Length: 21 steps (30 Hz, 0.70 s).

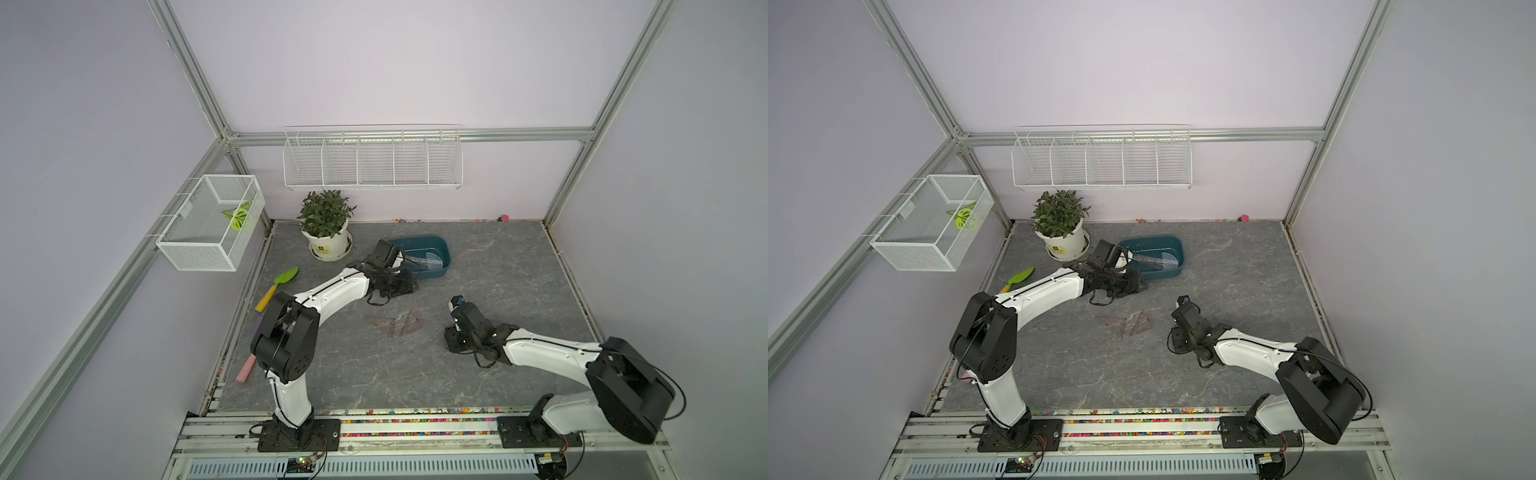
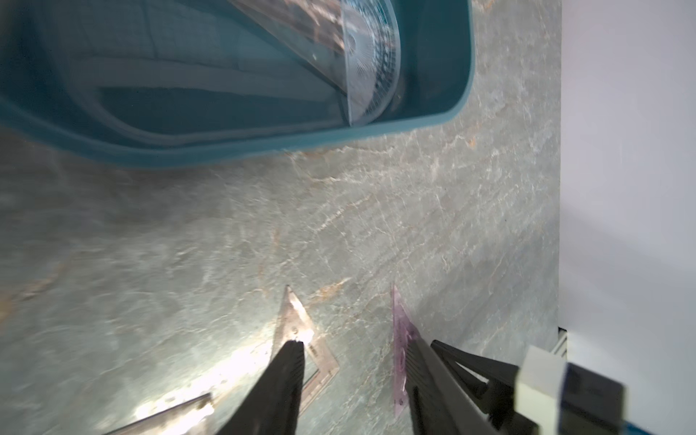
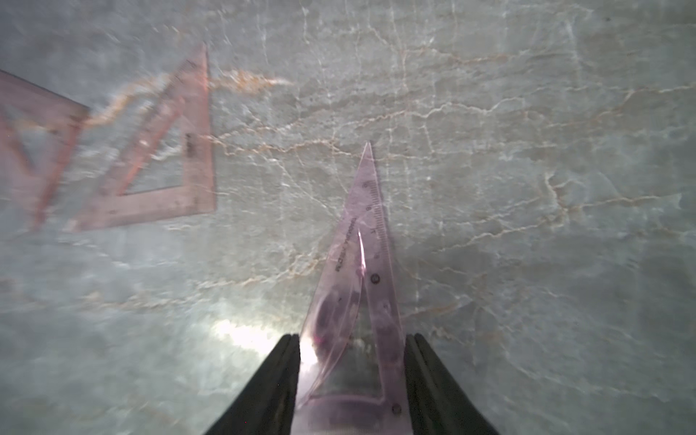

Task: Put the scattered rulers into the storage box
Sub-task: Move the ruler to the center of the board, then adjust the ruler at the center of the board.

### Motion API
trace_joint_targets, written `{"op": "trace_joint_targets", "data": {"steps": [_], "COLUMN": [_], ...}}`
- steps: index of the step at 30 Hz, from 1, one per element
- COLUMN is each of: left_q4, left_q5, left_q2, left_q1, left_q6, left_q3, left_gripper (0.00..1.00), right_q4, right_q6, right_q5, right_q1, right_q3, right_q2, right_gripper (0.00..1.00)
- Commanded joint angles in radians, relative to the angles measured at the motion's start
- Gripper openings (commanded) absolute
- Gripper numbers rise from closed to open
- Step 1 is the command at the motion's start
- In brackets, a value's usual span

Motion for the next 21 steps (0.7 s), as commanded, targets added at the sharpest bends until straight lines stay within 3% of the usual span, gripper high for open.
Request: {"op": "trace_joint_targets", "data": {"steps": [1, 10, 21], "left_q4": [0.024, -0.031, -0.06], "left_q5": [0.086, 0.288, 0.338], "left_q2": [0.035, 0.144, 0.196], "left_q1": [-0.024, -0.101, -0.136], "left_q6": [0.015, 0.073, 0.089], "left_q3": [-0.013, 0.071, 0.08], "left_gripper": [0.5, 0.5, 0.49], "right_q4": [-0.036, 0.013, 0.093], "right_q6": [0.035, 0.07, 0.091], "right_q5": [-0.127, -0.218, -0.235], "right_q1": [-0.05, -0.117, -0.117], "right_q3": [-0.017, -0.152, -0.199], "right_q2": [-0.082, -0.165, -0.133], "right_gripper": [0.51, 0.51, 0.48]}}
